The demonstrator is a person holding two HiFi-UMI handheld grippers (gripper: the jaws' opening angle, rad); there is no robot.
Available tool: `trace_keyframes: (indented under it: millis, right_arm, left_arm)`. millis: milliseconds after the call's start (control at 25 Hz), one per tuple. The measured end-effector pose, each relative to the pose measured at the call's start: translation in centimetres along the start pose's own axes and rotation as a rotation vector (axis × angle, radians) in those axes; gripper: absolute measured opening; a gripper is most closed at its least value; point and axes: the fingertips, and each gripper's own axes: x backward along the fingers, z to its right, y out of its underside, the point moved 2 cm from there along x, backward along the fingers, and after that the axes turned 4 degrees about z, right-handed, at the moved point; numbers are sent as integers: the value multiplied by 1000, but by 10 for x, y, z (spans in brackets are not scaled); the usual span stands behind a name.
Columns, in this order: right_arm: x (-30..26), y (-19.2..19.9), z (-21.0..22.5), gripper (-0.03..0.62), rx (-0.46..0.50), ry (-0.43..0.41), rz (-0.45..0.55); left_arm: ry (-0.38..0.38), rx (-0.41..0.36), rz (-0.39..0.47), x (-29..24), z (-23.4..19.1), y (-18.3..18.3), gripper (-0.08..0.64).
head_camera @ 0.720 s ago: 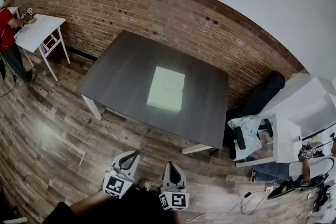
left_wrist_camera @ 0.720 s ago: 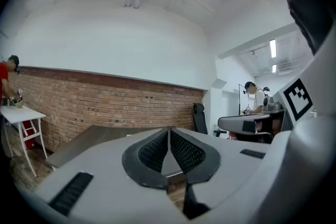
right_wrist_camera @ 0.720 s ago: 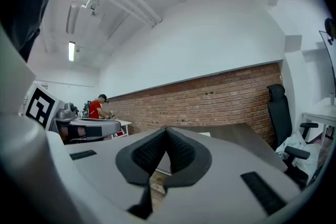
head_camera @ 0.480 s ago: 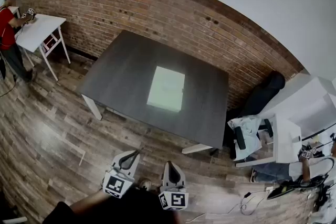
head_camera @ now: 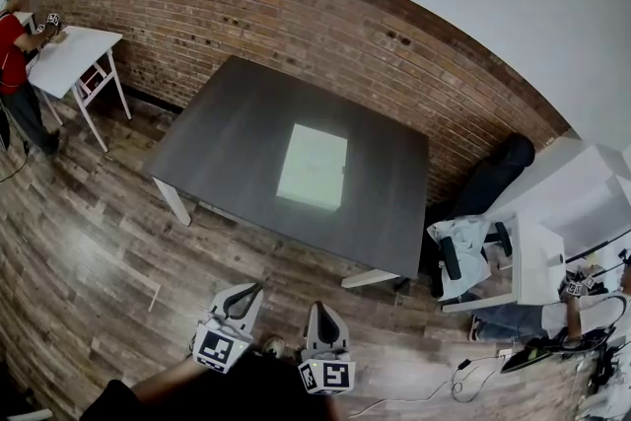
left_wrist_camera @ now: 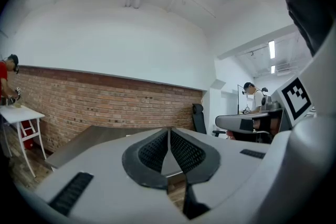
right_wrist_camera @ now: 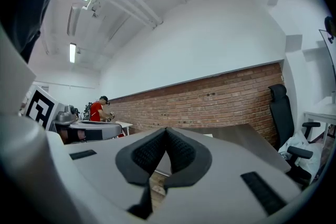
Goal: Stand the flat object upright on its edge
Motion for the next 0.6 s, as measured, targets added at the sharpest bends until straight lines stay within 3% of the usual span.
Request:
trace_keyframes:
  millis: [600]
  right_arm:
    - [-24, 7, -50, 25, 27, 34, -13]
  left_arm:
    - [20, 6, -13, 21, -48, 2, 43]
